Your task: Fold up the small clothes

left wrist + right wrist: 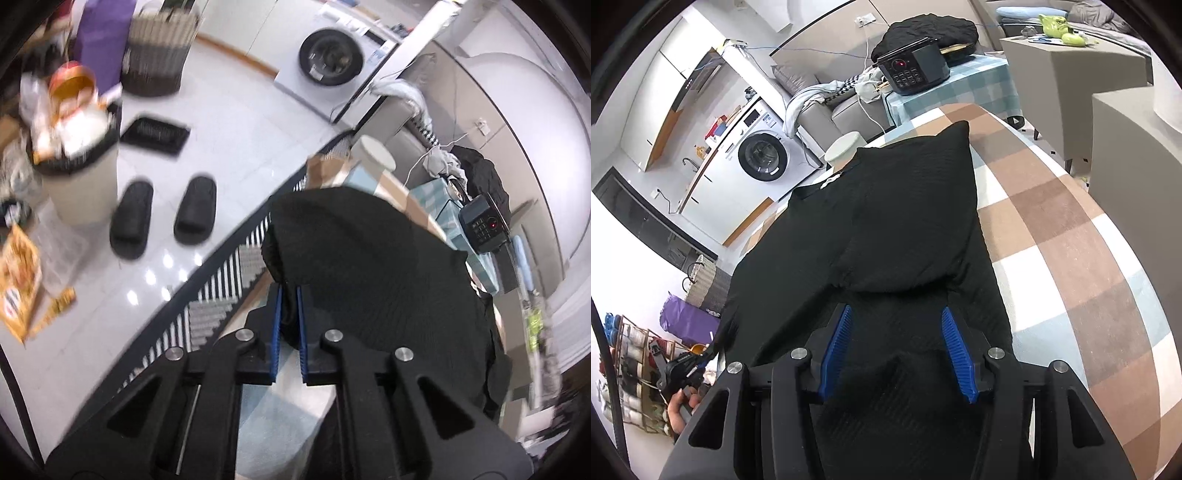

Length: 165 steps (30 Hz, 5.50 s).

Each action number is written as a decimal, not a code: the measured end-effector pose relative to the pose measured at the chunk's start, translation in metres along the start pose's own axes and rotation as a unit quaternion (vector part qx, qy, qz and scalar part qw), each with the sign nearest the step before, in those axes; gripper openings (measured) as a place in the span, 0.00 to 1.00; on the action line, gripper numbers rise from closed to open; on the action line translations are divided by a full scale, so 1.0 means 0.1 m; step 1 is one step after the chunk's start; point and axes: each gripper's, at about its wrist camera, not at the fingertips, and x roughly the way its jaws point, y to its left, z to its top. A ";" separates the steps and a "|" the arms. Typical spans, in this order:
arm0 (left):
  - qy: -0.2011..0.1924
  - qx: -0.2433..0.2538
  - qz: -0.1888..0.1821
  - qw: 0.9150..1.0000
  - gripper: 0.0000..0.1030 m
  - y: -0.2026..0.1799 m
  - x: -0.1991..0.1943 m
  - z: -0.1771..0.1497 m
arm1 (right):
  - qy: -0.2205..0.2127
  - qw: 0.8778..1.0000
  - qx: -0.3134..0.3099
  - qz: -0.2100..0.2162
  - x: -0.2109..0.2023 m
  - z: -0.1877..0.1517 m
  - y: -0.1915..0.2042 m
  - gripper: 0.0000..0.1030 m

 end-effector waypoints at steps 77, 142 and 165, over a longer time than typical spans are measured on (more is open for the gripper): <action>0.012 0.245 -0.030 0.969 0.00 0.02 -1.64 -1.63 | -0.051 0.993 -0.091 0.046 -1.01 -1.05 -0.73 0.04; 0.093 0.173 -0.047 0.979 0.53 -0.62 0.20 -0.65 | -0.019 0.999 0.027 -0.010 0.29 0.13 -0.82 0.49; 0.081 0.228 -0.053 0.969 0.10 -0.38 -0.63 -1.32 | 0.012 1.000 -0.023 -0.015 0.08 -0.31 -0.77 0.22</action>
